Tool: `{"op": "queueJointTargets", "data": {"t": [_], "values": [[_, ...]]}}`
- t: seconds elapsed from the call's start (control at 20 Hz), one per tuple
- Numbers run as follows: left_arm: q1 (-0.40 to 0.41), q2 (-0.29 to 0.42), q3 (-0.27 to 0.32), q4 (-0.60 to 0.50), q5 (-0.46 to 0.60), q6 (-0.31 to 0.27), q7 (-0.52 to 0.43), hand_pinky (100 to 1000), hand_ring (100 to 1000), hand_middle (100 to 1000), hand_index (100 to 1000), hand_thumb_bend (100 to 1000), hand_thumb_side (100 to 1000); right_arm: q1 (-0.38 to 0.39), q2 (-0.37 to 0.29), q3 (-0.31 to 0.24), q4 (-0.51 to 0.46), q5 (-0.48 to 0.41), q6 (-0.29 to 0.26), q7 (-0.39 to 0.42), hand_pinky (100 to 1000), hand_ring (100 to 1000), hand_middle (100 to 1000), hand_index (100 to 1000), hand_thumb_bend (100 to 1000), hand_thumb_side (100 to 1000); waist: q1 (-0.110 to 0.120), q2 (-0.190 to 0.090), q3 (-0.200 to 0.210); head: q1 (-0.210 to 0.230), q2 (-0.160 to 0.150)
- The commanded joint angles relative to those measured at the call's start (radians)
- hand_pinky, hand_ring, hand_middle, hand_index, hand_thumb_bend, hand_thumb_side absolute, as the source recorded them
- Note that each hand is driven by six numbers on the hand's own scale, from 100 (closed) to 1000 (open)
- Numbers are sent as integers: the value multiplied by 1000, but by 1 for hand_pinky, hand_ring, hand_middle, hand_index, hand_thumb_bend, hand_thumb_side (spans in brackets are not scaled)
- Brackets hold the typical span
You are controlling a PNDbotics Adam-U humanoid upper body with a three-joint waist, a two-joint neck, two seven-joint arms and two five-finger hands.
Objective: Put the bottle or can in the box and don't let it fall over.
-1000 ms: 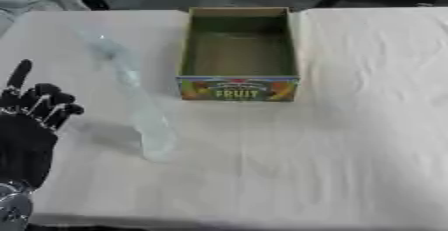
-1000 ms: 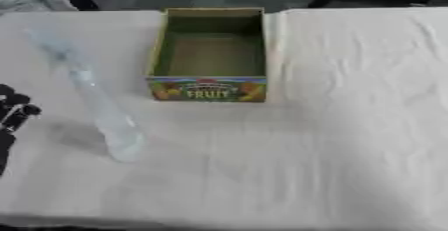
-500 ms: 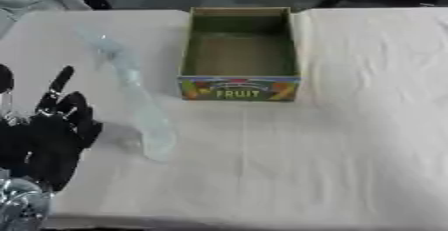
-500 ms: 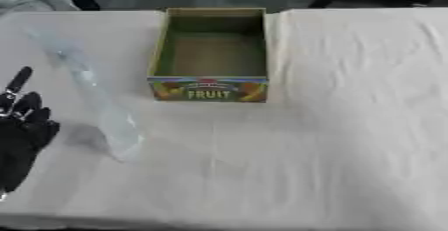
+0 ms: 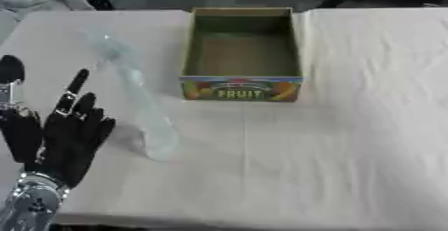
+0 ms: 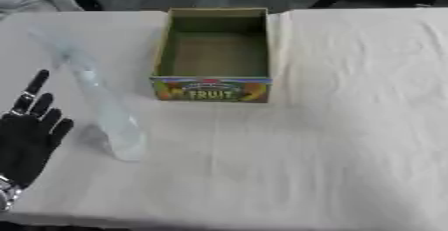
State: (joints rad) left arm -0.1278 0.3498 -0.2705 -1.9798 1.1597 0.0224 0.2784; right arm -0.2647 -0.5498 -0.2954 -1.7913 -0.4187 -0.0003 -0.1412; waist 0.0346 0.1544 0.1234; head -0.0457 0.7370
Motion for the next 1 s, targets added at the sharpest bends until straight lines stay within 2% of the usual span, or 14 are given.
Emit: {"op": "queueJointTargets", "data": {"t": [0.05, 0.35, 0.45, 0.7, 1.0], "values": [[-13, 8, 2, -20, 57, -5, 20, 100, 118, 285, 1000, 665, 659, -13, -20, -7, -22, -3, 0, 0, 802, 895, 1000, 964, 100, 700, -2, -16, -1, 4, -6], [-18, 18, 16, -20, 150, 2, 48, 109, 128, 298, 1000, 666, 661, -13, -20, -7, -22, -3, 0, -1, 802, 895, 1000, 964, 100, 699, -1, -17, -2, 7, -7], [-18, 19, 17, -20, 163, 9, 55, 111, 122, 296, 1000, 643, 657, -13, -21, -7, -22, -3, 0, -1, 802, 896, 1000, 964, 100, 700, -1, -16, -2, 8, -8], [-19, 14, 9, -20, 185, 29, 63, 117, 109, 292, 1000, 652, 674, -13, -18, -6, -23, -2, 1, 0, 802, 896, 1000, 964, 100, 701, -1, -14, -4, 11, -11], [-22, 3, 3, -20, 211, 47, 74, 100, 100, 251, 1000, 637, 693, -16, -18, -6, -24, -4, 3, 0, 803, 897, 1000, 964, 100, 701, 0, -13, -7, 14, -14]]}}
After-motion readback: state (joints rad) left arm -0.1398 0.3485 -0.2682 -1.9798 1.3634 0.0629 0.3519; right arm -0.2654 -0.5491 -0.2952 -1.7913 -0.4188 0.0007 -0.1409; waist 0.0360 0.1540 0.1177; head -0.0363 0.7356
